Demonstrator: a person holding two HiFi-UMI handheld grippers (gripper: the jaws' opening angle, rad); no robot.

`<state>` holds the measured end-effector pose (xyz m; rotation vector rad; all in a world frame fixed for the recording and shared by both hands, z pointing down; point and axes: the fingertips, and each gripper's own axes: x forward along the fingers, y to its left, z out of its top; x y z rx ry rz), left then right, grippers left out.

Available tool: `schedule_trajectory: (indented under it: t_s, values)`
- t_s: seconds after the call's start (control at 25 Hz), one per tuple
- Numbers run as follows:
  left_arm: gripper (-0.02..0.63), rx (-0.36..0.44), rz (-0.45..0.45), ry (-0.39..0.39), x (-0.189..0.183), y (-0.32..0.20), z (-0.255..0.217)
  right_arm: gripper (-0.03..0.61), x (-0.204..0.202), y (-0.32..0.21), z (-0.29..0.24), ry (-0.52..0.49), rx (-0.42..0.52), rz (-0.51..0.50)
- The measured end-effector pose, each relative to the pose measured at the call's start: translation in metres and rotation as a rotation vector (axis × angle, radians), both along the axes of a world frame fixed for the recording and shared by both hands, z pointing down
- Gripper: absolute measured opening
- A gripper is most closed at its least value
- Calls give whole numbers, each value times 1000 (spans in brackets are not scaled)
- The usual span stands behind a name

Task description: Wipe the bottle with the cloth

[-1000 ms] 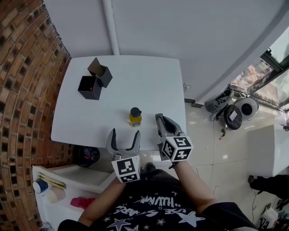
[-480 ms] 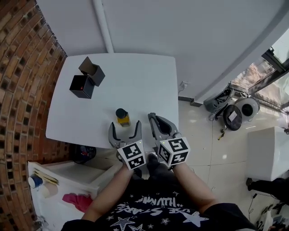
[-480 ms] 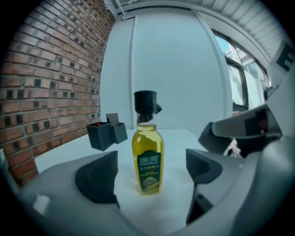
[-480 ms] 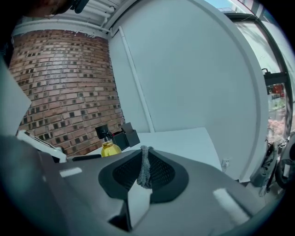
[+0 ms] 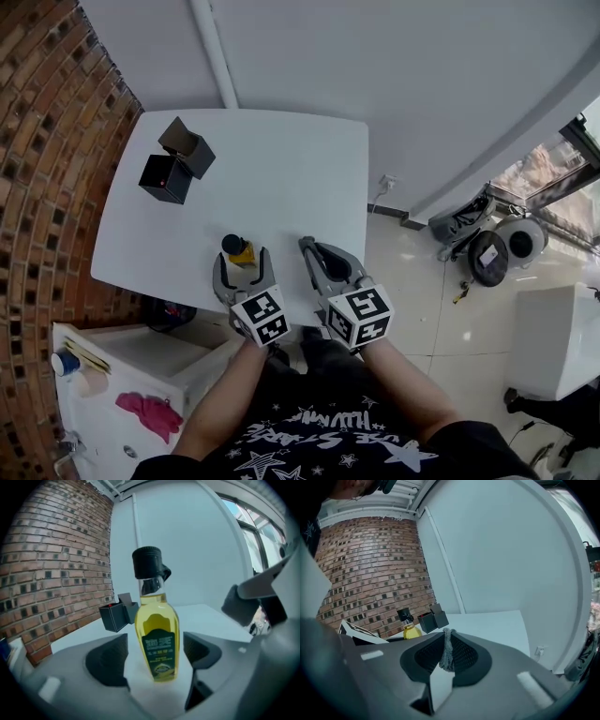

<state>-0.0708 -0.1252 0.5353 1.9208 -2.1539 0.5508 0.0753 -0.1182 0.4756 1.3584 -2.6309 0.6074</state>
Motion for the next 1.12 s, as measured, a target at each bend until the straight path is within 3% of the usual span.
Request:
schedule_trajectory:
  t_s: [0.12, 0.4, 0.72, 1.12]
  values:
    - [269, 0, 23, 4, 5, -1, 0, 41, -4, -5, 1, -9, -3, -20]
    - [258, 13, 134, 10, 8, 2, 0, 41, -21, -10, 3, -17, -8, -70]
    - [258, 58, 471, 44, 15, 5, -3, 41, -37, -14, 2, -24, -10, -98]
    - [252, 4, 867, 75, 18, 16, -2, 41, -57, -13, 8, -23, -39, -62]
